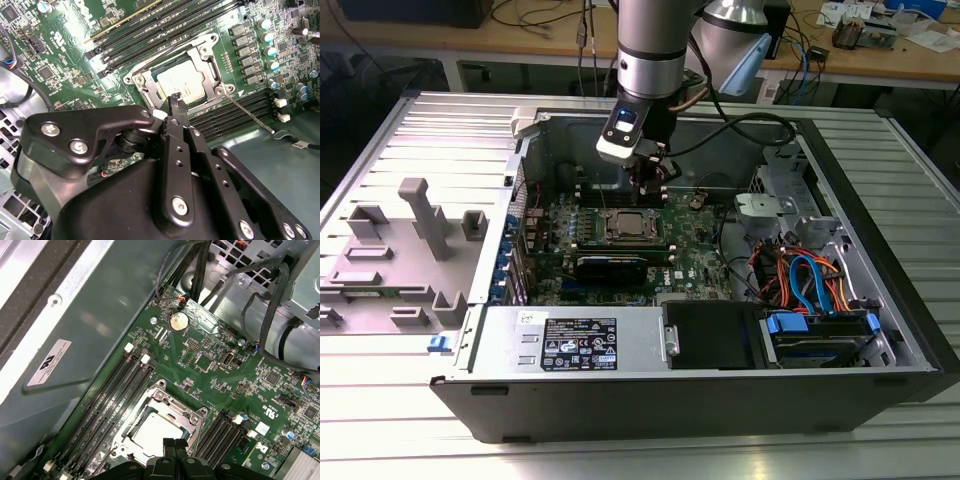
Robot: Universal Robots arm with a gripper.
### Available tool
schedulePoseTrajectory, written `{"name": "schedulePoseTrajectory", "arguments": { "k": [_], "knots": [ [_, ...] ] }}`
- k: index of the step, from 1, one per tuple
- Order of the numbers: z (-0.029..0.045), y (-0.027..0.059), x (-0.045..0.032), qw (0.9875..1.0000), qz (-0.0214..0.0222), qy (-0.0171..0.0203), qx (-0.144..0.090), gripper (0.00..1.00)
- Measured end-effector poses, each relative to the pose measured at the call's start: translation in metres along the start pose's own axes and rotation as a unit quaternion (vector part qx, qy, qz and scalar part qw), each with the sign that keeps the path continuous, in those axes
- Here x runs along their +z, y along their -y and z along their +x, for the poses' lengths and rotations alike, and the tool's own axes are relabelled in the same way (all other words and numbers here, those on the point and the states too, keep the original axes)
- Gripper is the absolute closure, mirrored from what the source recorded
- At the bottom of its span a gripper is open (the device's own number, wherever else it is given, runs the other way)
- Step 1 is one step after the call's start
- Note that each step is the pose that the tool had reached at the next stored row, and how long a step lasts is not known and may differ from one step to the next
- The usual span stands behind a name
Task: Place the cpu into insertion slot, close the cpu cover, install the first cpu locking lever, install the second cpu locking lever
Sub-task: 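Install the first cpu locking lever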
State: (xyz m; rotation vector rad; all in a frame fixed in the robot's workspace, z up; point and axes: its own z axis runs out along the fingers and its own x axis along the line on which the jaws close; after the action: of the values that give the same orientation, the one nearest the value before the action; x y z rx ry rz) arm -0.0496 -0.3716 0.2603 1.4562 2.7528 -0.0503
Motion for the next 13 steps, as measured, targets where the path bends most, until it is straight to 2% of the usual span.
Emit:
{"name": "schedulePoseTrajectory", "arguments": {
  "k": [13],
  "knots": [
    [0.0,0.0,0.0,1.0,-0.0004,0.0001,-0.009,0.89]
  ]
}}
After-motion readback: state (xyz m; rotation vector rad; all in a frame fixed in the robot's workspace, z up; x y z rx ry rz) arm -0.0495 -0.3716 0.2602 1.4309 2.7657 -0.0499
